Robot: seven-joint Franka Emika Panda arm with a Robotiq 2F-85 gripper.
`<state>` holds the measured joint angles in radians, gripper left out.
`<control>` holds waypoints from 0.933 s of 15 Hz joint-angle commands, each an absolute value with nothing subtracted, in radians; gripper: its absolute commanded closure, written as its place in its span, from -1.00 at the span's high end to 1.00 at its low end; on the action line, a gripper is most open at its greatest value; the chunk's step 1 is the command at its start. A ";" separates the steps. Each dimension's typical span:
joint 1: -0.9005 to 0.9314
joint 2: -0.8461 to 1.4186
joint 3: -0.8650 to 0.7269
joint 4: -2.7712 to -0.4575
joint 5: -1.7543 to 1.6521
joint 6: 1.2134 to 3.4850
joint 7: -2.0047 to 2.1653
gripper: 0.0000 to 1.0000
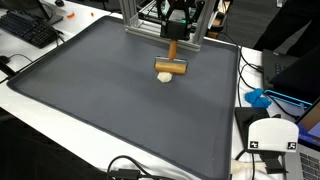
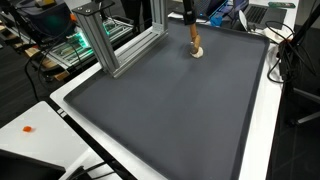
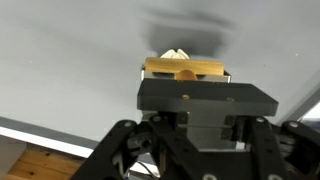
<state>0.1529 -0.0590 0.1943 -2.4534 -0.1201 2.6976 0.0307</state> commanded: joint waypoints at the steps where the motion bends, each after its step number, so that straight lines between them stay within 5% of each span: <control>1: 0.149 -0.007 0.187 -2.436 -0.177 2.746 0.072 -0.30; 14: 0.156 0.011 0.175 -2.421 -0.177 2.701 0.093 -0.30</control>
